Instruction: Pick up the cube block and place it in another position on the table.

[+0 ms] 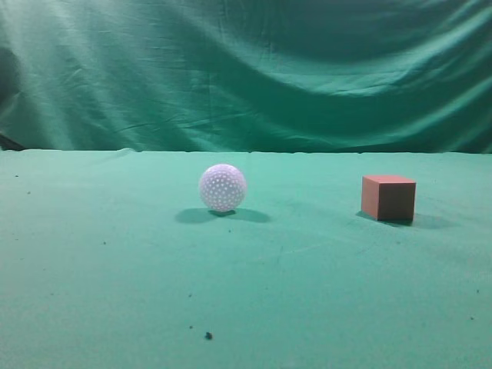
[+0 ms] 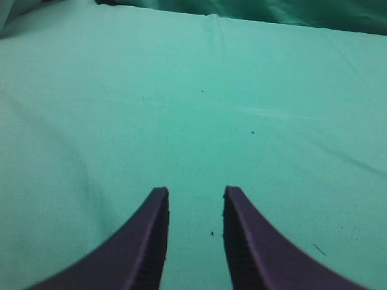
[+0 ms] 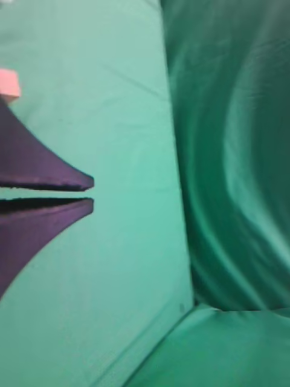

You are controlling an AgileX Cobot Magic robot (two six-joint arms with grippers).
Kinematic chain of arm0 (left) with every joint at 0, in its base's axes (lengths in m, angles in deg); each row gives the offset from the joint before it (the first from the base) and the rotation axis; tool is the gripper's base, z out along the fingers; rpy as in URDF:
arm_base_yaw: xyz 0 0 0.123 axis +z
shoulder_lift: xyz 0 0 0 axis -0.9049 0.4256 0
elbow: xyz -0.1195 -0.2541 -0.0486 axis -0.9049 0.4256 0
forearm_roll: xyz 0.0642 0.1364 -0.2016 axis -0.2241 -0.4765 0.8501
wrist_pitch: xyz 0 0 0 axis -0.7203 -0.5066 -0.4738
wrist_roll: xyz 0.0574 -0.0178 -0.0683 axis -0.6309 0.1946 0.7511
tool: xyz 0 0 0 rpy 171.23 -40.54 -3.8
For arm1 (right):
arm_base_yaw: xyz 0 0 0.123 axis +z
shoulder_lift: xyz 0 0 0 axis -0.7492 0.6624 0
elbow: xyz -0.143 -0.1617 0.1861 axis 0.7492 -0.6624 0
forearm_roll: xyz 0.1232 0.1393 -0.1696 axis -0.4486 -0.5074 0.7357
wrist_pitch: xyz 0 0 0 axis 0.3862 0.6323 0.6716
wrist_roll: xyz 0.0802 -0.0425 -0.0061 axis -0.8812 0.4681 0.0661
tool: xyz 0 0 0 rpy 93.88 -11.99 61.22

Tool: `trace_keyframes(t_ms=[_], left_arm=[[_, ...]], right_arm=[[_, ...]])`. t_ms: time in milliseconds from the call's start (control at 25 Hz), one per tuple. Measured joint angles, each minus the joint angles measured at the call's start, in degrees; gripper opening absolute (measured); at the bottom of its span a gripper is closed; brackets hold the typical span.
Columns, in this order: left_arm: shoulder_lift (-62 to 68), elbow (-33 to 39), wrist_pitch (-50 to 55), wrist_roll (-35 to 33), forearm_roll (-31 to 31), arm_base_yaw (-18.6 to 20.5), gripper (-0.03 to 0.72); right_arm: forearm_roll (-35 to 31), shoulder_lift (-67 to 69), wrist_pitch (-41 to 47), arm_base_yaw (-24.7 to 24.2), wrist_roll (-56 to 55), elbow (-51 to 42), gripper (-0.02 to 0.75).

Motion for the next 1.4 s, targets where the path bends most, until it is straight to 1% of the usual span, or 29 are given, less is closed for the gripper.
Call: trace_keyframes(t_ms=[120,200,280,480,600,640,680,840,880,920,960,1000,1040,1080,1240,1280,1320,1360,1400], left_arm=[[0.0,0.0,0.0,0.0,0.0,0.0,0.262],[0.0,0.0,0.0,0.0,0.0,0.0,0.262],[0.0,0.0,0.0,0.0,0.0,0.0,0.262],[0.0,0.0,0.0,0.0,0.0,0.0,0.262],[0.0,0.0,0.0,0.0,0.0,0.0,0.262],[0.0,0.0,0.0,0.0,0.0,0.0,0.262],[0.0,0.0,0.0,0.0,0.0,0.0,0.262],[0.0,0.0,0.0,0.0,0.0,0.0,0.262],[0.0,0.0,0.0,0.0,0.0,0.0,0.262],[0.0,0.0,0.0,0.0,0.0,0.0,0.262],[0.0,0.0,0.0,0.0,0.0,0.0,0.262],[0.0,0.0,0.0,0.0,0.0,0.0,0.262],[0.0,0.0,0.0,0.0,0.0,0.0,0.262],[0.0,0.0,0.0,0.0,0.0,0.0,0.262],[0.0,0.0,0.0,0.0,0.0,0.0,0.262],[0.0,0.0,0.0,0.0,0.0,0.0,0.262],[0.0,0.0,0.0,0.0,0.0,0.0,0.262],[0.0,0.0,0.0,0.0,0.0,0.0,0.262],[0.0,0.0,0.0,0.0,0.0,0.0,0.262]], right_arm=[[-2.4,6.6,4.3,1.8,5.3,1.9,0.0],[-4.8,12.8,7.6,5.1,9.9,3.9,0.0],[-5.8,19.3,10.7,9.3,11.9,6.6,0.0],[-5.2,36.3,14.6,19.4,11.1,15.4,0.0],[-4.4,44.9,15.7,22.2,9.6,22.1,0.0],[-4.5,47.2,15.9,22.7,9.3,23.7,0.05],[-4.5,49.9,16.2,23.2,9.3,25.6,0.05],[-4.8,58.7,17.1,24.5,10.7,30.7,0.316],[-4.8,60.5,17.1,24.5,10.8,31.6,0.405],[-4.8,62.2,17.1,24.5,10.8,32.1,0.476],[-4.8,63.5,17.0,24.5,10.9,32.6,0.526],[-4.8,63.5,17.0,24.5,10.9,32.6,0.526],[-4.8,66.3,16.0,24.5,11.1,32.8,0.594],[-4.8,67.4,15.4,24.5,11.1,32.9,0.58],[-4.8,71.8,12.3,24.5,11.2,33.0,0.58],[-4.8,72.8,11.4,24.5,11.2,33.1,0.521],[-4.8,73.7,10.6,24.5,11.2,33.1,0.491],[-4.8,73.7,10.6,24.5,11.2,33.1,0.491],[-4.8,74.5,9.7,24.5,11.2,33.1,0.461]])
